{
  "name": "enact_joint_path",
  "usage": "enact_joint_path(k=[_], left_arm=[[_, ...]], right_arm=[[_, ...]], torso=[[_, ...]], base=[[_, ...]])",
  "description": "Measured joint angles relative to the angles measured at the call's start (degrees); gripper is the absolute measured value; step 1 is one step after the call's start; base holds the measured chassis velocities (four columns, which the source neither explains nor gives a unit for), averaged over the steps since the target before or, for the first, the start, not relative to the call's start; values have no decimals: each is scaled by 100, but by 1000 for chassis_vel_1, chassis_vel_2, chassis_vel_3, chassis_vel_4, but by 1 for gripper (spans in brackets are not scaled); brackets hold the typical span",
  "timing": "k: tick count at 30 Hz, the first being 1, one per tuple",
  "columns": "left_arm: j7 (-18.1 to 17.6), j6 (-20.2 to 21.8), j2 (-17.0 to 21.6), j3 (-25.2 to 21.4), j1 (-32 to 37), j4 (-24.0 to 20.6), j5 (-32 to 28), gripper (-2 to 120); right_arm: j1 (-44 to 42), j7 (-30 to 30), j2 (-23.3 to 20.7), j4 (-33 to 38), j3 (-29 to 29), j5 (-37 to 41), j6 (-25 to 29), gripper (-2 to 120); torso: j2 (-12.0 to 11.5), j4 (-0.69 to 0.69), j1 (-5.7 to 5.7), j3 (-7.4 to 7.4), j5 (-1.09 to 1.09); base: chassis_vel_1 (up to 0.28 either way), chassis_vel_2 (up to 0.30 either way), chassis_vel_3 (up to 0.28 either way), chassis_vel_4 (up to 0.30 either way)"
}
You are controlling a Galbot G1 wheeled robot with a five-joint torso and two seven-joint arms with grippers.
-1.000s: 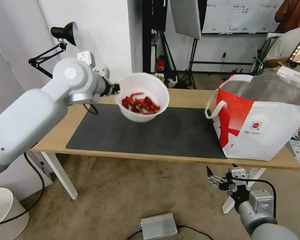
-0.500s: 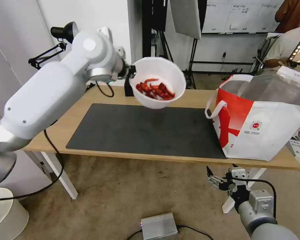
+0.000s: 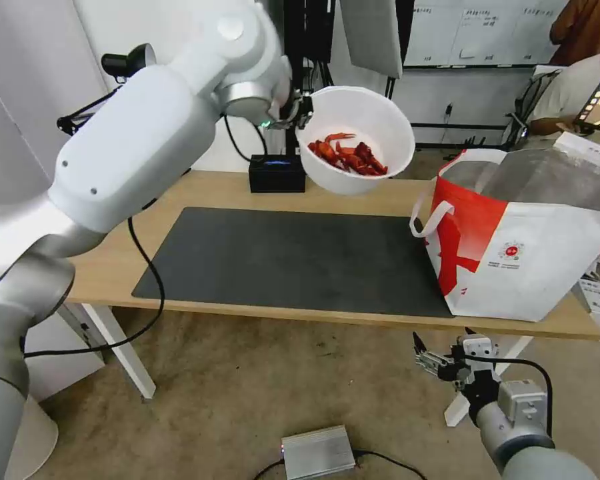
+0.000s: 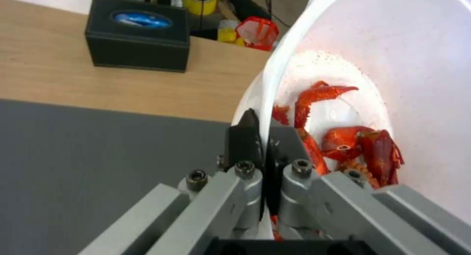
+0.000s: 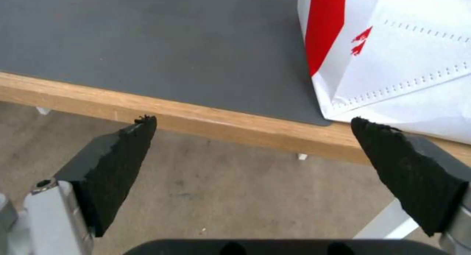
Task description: Pick up the trash from the table and place it into the takeout bag.
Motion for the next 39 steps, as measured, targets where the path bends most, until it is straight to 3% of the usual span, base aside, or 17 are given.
enact_joint_path(k=[39], left_arm=[[359, 27, -1404, 50, -197, 1156, 402, 0]], right_arm=[[0, 0, 0, 0, 0, 0, 0, 100]], torso=[[0, 1, 0, 0, 0]], base=[[0, 0, 0, 0]])
